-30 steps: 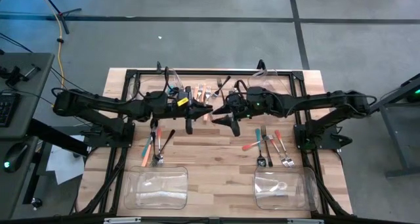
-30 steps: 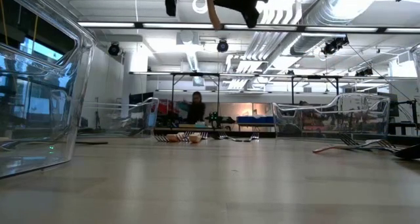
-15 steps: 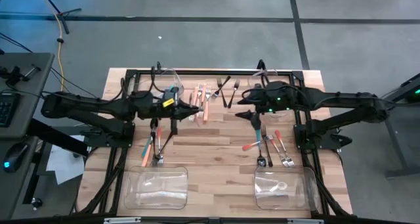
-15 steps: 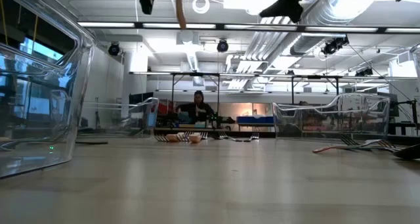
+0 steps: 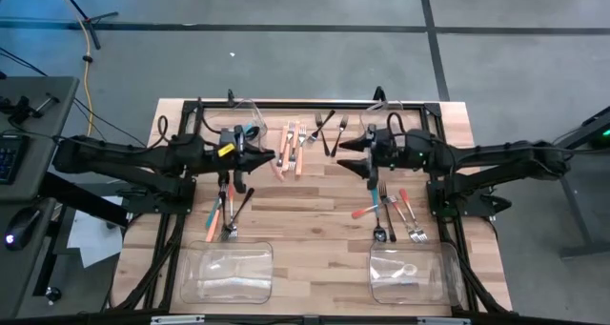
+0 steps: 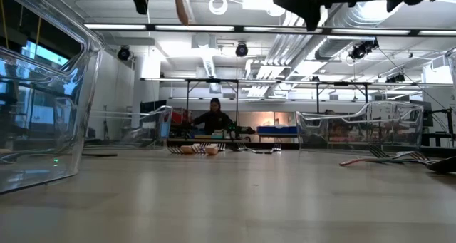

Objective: Sort silverware by color (type)
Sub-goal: Put the light orange fork into the bottom left transparent bin

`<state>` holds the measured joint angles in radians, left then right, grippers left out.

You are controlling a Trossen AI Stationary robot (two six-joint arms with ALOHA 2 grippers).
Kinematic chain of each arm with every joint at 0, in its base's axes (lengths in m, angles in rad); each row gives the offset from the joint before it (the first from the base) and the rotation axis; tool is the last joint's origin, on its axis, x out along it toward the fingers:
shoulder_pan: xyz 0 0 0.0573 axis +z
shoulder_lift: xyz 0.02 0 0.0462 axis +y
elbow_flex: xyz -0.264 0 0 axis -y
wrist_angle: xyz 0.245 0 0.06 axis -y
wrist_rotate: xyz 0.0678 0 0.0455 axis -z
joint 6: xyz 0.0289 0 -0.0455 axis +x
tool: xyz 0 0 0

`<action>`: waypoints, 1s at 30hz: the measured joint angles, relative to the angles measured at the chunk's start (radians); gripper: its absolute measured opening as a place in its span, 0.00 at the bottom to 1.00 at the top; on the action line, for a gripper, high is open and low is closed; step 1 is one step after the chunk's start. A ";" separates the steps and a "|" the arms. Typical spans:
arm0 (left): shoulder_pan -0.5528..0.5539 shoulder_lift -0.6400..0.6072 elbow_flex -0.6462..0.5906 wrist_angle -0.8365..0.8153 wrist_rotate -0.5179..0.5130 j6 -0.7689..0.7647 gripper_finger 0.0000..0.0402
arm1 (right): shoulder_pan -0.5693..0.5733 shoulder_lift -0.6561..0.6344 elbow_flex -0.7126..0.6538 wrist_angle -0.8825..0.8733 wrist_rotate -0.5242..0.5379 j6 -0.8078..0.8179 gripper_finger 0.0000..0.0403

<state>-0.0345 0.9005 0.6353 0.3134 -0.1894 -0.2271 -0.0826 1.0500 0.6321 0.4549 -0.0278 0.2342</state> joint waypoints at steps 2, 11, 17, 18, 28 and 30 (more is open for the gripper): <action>0.000 0.001 0.000 -0.002 0.000 0.001 0.03 | 0.000 0.000 -0.009 0.026 -0.007 -0.023 0.62; 0.001 0.002 0.000 -0.002 0.002 0.002 0.03 | 0.000 0.000 -0.009 0.028 -0.012 -0.033 0.62; -0.001 0.002 0.010 -0.026 0.060 -0.005 0.03 | 0.000 0.000 -0.009 0.028 -0.015 -0.033 0.62; -0.006 0.002 0.025 -0.055 0.084 -0.017 0.03 | 0.000 0.000 -0.009 0.028 -0.014 -0.032 0.62; -0.307 0.054 0.309 -0.731 0.057 -0.253 0.03 | 0.000 0.000 -0.009 0.018 -0.014 -0.007 0.62; -0.395 0.090 0.335 -0.783 0.040 -0.327 0.03 | 0.000 0.000 -0.009 0.012 -0.014 -0.007 0.62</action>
<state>-0.4295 0.9905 0.9701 -0.4699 -0.1496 -0.5544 -0.0826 1.0496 0.6231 0.4667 -0.0422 0.2268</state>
